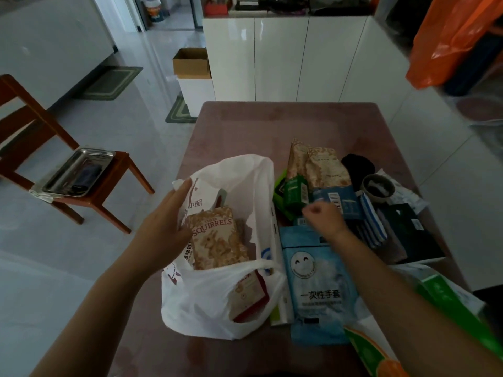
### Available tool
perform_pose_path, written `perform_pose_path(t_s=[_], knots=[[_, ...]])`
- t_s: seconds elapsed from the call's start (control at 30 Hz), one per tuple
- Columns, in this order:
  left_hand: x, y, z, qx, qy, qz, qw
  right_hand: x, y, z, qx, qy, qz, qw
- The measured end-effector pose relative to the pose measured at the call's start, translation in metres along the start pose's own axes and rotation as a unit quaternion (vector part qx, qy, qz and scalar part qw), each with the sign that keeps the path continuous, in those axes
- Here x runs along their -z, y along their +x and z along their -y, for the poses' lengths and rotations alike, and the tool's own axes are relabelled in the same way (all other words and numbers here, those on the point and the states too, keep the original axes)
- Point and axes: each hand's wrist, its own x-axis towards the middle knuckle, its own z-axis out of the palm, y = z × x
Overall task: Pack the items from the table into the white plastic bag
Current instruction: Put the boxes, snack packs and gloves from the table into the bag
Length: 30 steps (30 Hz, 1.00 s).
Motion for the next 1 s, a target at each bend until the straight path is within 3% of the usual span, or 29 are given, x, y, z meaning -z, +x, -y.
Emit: perform_pose_path(t_s=[0.1, 0.27, 0.4, 0.6, 0.77, 0.9, 1.0], knots=[[-0.005, 0.001, 0.001, -0.002, -0.001, 0.003, 1.000, -0.028, -0.044, -0.044, -0.100, -0.030, 0.080, 0.991], [-0.009, 0.005, -0.006, 0.002, 0.008, 0.018, 1.000, -0.092, -0.076, -0.043, -0.053, -0.110, 0.079, 0.989], [-0.006, 0.003, -0.012, -0.001, 0.001, 0.011, 1.000, -0.108, -0.068, -0.025, -0.085, -0.191, 0.088, 0.974], [0.009, -0.001, -0.015, 0.000, 0.008, -0.011, 1.000, -0.060, -0.082, -0.005, -0.061, -0.043, 0.081, 0.994], [0.015, -0.003, -0.012, 0.009, 0.024, -0.019, 0.999, 0.015, -0.090, 0.032, 0.010, 0.103, 0.060, 0.993], [0.013, -0.005, -0.017, -0.003, 0.016, -0.011, 1.000, 0.077, -0.097, 0.065, 0.006, 0.176, 0.209, 0.962], [0.012, -0.006, -0.021, -0.014, 0.011, -0.009, 1.000, 0.090, -0.100, 0.077, -0.024, 0.148, 0.326, 0.933]])
